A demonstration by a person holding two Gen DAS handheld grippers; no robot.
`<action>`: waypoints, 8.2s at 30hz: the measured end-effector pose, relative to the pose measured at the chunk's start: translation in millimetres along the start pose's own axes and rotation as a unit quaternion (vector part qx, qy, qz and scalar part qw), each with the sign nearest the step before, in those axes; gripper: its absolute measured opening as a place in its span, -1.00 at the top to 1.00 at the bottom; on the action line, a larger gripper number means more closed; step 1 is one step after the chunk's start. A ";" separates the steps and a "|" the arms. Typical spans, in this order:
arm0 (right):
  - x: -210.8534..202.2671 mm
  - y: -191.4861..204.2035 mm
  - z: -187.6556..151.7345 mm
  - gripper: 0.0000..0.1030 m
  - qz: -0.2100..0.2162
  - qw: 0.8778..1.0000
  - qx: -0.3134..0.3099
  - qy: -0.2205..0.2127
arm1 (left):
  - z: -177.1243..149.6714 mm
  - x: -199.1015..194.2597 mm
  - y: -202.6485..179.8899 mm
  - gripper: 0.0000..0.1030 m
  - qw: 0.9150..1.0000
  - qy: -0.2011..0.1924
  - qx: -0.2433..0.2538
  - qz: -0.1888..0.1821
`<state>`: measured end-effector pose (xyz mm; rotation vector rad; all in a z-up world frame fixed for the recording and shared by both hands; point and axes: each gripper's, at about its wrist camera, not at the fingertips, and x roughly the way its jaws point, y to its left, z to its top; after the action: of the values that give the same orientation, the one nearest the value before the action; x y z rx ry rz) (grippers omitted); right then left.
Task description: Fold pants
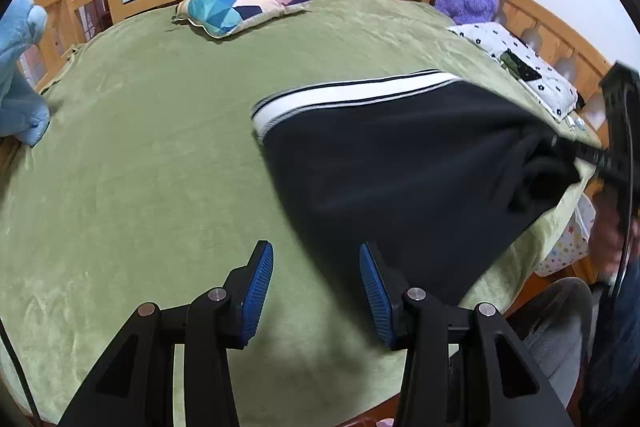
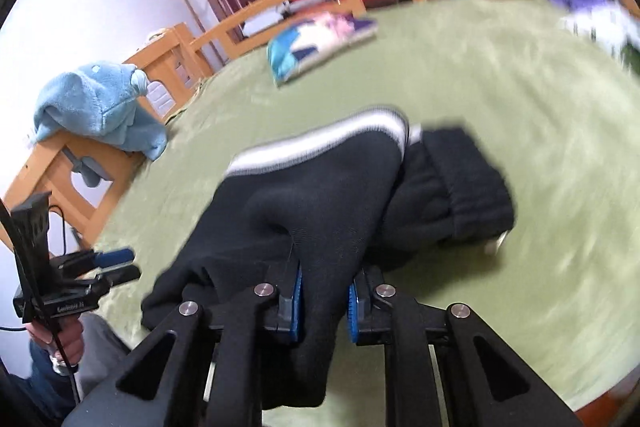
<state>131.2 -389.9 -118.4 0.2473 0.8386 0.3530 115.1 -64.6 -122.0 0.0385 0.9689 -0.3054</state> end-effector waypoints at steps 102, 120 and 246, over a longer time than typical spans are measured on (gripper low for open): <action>167.7 82.2 18.8 0.25 0.109 0.987 0.058 0.103 | 29.0 68.2 206.0 0.39 0.983 0.023 -0.178 -0.045; 91.2 146.3 -51.5 0.02 0.007 0.994 -0.101 0.052 | -62.4 25.8 136.0 -0.35 0.994 0.017 -0.092 0.058; -129.9 183.0 -77.4 -0.96 -0.178 0.977 -0.049 -0.109 | -68.8 -168.5 6.0 -0.78 0.977 -0.156 -0.093 0.115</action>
<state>-45.4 -268.8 -16.1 0.0400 0.6305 0.0279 -27.5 -7.2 -24.2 -0.0676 0.6687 -0.0048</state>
